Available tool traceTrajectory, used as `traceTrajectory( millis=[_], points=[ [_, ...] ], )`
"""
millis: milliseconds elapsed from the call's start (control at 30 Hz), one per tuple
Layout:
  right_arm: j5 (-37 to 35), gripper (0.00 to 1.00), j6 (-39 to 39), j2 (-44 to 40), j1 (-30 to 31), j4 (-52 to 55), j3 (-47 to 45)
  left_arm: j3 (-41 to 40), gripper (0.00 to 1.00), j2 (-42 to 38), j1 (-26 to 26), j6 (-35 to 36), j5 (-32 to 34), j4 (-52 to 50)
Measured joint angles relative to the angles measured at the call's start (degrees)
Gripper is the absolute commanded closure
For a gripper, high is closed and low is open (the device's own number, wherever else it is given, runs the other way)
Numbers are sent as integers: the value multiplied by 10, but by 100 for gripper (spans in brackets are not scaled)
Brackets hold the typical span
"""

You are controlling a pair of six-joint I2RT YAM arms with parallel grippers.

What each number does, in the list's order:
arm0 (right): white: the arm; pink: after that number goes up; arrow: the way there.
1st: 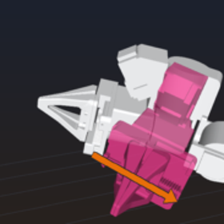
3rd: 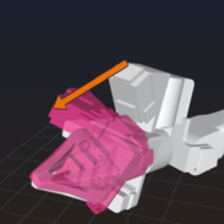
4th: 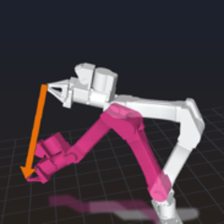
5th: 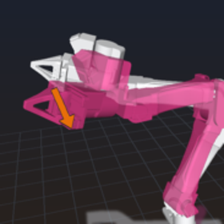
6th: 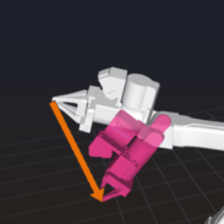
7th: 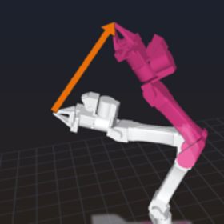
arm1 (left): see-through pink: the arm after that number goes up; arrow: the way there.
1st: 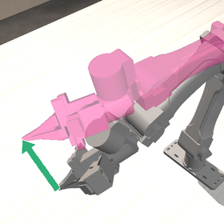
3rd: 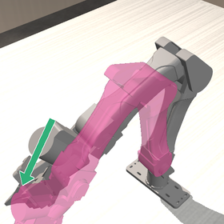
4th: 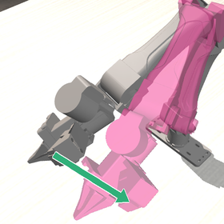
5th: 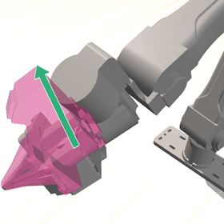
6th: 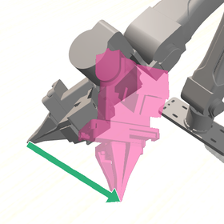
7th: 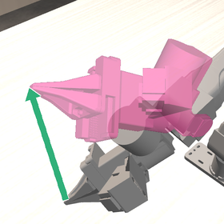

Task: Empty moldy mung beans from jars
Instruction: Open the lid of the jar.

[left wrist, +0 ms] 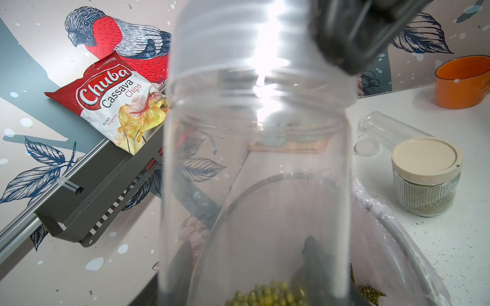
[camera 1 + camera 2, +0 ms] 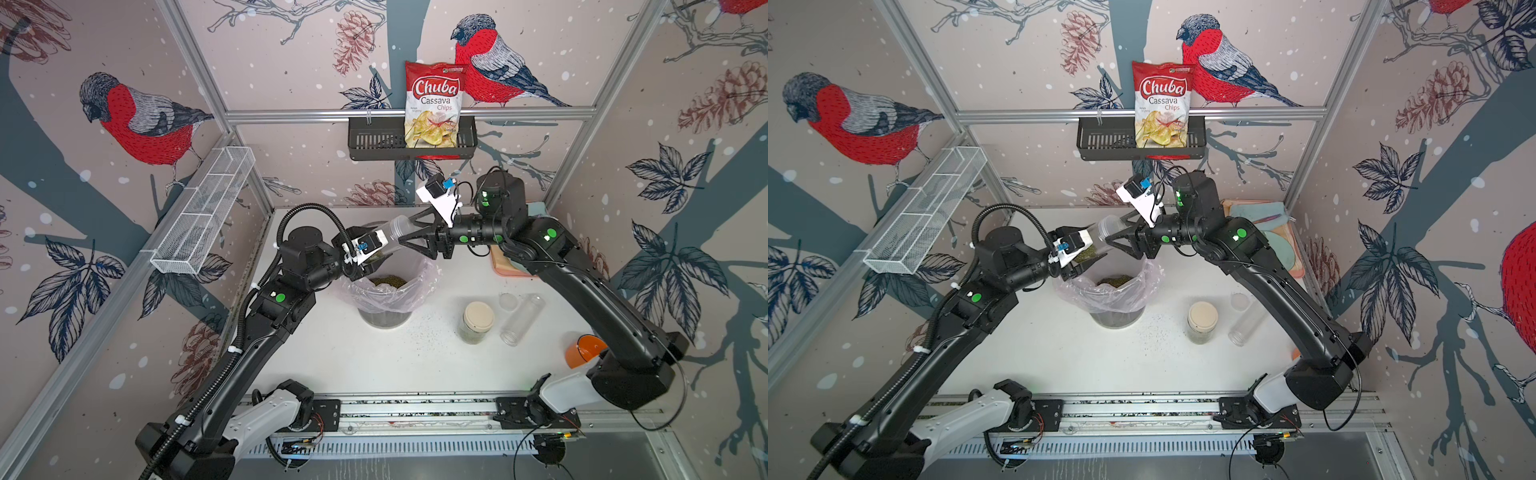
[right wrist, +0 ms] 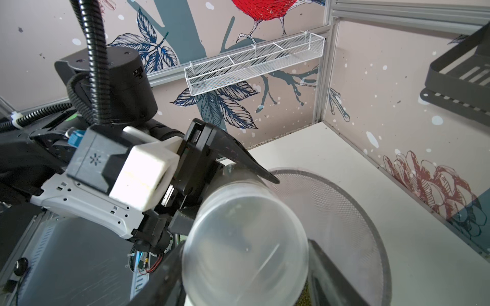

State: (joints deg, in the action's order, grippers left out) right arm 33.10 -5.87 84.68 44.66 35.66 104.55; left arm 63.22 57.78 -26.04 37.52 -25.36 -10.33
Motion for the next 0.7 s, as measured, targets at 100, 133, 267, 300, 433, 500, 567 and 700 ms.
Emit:
traceTrajectory(
  millis=[100, 133, 267, 300, 433, 500, 567, 700],
  points=[
    [22, 47, -22, 2, -7, 0, 0, 0, 100, 0, 0, 0, -3, 0],
    [34, 47, -33, 3, -10, 0, 0, 0, 100, -1, 0, 1, -4, 0],
    [70, 46, -67, 8, -22, 9, 2, 0, 100, -1, 0, 1, -9, -8],
    [77, 47, -77, 10, -24, 12, 3, 0, 100, -1, 0, 2, -12, -9],
    [105, 48, -107, 16, -35, 23, 7, -1, 100, -1, 0, 3, -15, -13],
    [119, 47, -110, 19, -42, 25, 8, -2, 100, -1, -1, 3, -15, -15],
    [129, 47, -114, 20, -45, 27, 8, -2, 100, -1, -1, 3, -15, -15],
    [144, 48, -119, 17, -51, 29, 7, -2, 100, -2, -2, 4, -19, -13]
  ],
)
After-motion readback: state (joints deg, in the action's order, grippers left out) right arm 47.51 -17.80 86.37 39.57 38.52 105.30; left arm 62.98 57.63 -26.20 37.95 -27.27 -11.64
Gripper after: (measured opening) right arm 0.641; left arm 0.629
